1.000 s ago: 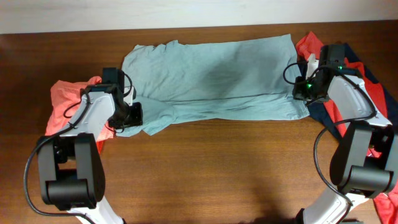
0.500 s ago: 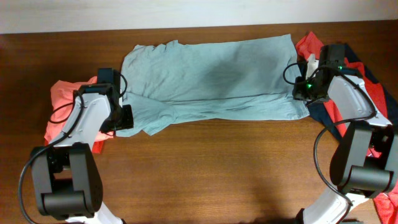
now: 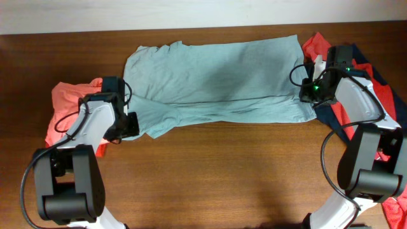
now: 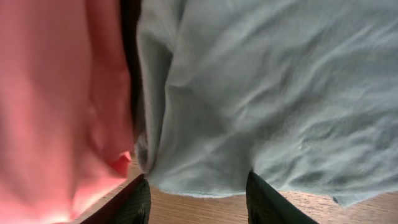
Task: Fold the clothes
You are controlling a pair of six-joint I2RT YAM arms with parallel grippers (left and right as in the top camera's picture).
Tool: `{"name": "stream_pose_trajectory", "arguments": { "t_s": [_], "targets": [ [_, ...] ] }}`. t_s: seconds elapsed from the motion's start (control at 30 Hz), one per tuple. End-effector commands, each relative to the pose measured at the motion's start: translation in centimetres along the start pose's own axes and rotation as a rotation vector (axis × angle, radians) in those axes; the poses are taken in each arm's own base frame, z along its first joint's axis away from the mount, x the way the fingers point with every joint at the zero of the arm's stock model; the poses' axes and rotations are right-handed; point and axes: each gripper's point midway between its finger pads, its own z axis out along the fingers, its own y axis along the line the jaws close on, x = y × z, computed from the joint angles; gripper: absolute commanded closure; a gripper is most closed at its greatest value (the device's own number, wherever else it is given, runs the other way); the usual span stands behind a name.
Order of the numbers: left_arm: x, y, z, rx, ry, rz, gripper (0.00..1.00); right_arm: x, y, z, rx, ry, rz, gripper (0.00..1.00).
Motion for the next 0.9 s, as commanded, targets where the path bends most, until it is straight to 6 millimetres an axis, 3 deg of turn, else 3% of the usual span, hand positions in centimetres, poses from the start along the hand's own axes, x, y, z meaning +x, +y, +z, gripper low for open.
{"name": "stream_pose_trajectory", "arguments": {
  "t_s": [0.0, 0.27, 0.47, 0.53, 0.63, 0.77, 0.87],
  "targets": [
    [0.2, -0.1, -0.2, 0.018, -0.008, -0.010, 0.51, -0.6, -0.1, -0.6, -0.005, -0.019, 0.005, 0.57],
    [0.0, -0.5, -0.2, 0.041, -0.016, -0.011, 0.73, -0.6, -0.1, -0.6, -0.005, -0.019, 0.005, 0.57],
    [-0.2, -0.3, -0.2, 0.029, -0.023, -0.010, 0.77, -0.6, -0.1, -0.6, -0.005, -0.018, 0.005, 0.57],
    [-0.2, -0.3, -0.2, 0.026, -0.024, -0.010, 0.82, -0.6, -0.1, -0.6, -0.005, -0.018, 0.005, 0.57],
    [-0.4, -0.6, -0.4, 0.045, -0.029, -0.011, 0.98, -0.6, -0.1, -0.6, -0.005, -0.018, 0.005, 0.57],
    [-1.3, -1.7, -2.1, 0.113, -0.061, 0.012, 1.00, -0.6, -0.1, -0.6, -0.004, -0.018, 0.005, 0.57],
    [-3.1, -1.8, -5.2, 0.127, -0.145, 0.015, 1.00, -0.6, -0.2, -0.6, -0.002, -0.018, 0.004, 0.57]
  ]
}}
